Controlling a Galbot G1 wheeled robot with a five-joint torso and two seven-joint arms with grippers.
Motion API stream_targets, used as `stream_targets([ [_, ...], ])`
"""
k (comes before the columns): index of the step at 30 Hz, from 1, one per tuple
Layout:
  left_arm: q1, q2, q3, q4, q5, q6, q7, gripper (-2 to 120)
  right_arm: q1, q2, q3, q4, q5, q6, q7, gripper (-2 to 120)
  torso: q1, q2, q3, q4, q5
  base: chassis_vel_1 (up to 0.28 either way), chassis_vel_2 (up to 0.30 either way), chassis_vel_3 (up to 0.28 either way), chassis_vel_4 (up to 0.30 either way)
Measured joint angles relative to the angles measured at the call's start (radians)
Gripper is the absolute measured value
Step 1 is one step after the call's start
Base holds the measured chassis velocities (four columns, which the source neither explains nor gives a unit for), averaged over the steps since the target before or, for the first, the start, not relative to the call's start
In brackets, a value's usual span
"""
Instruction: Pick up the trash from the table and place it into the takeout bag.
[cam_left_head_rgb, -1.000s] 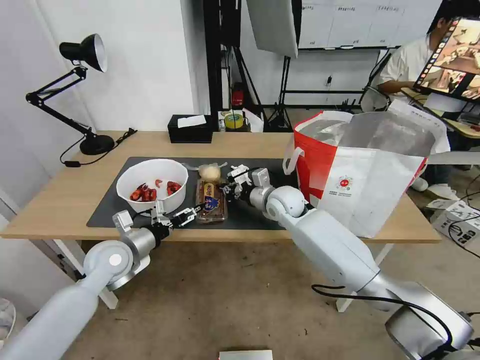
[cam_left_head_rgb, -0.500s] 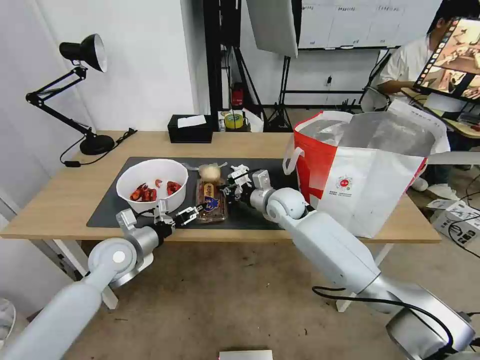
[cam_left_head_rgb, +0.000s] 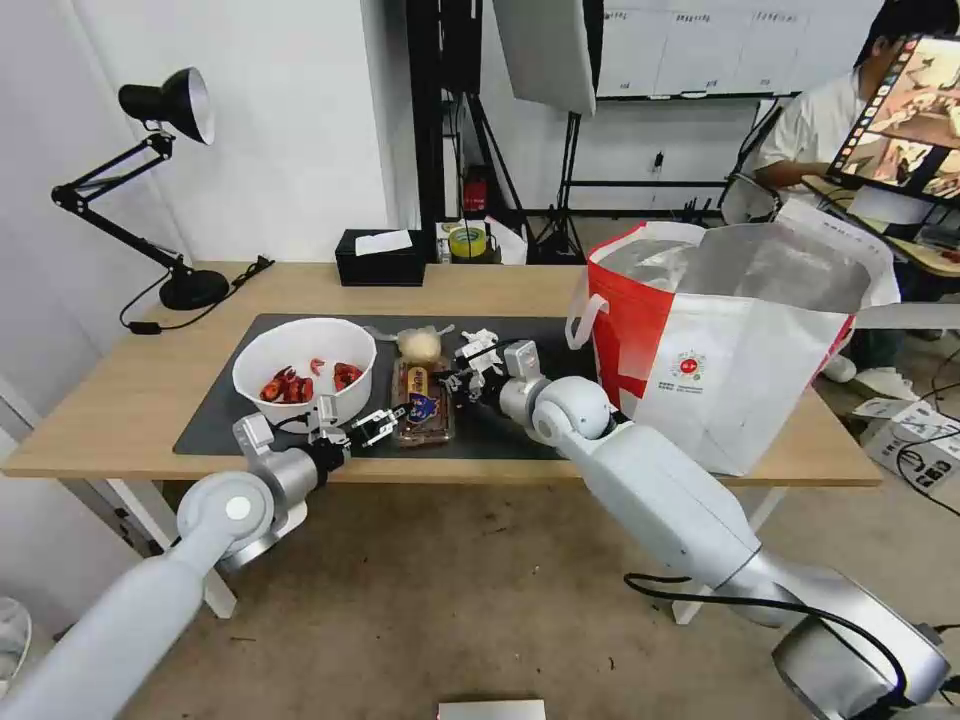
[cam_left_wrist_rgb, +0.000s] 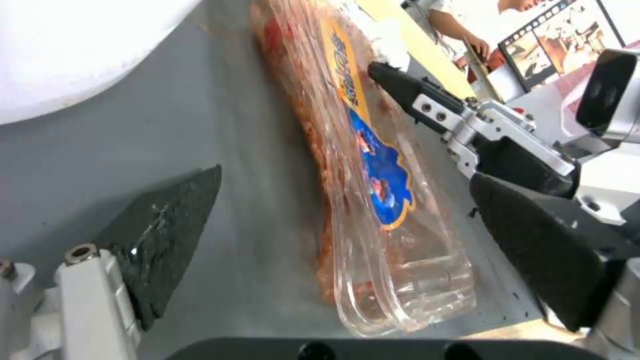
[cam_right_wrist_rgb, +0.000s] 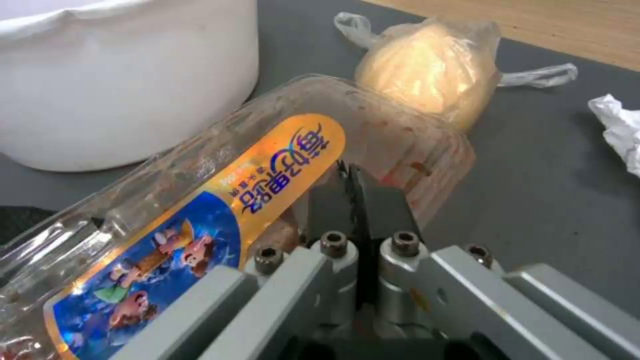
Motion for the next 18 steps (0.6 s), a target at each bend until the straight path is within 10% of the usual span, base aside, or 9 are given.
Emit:
stream_targets([
  [18,-0.017,-0.016,0.021,0.016,0.002,-0.007,-0.007,95,-0.006,0.003,0.005,-0.005,-0.001,0.002,0.0,0,0.0,0.0,0.0,0.0001,0.0001,0.0,0.0,0.0,0.0],
])
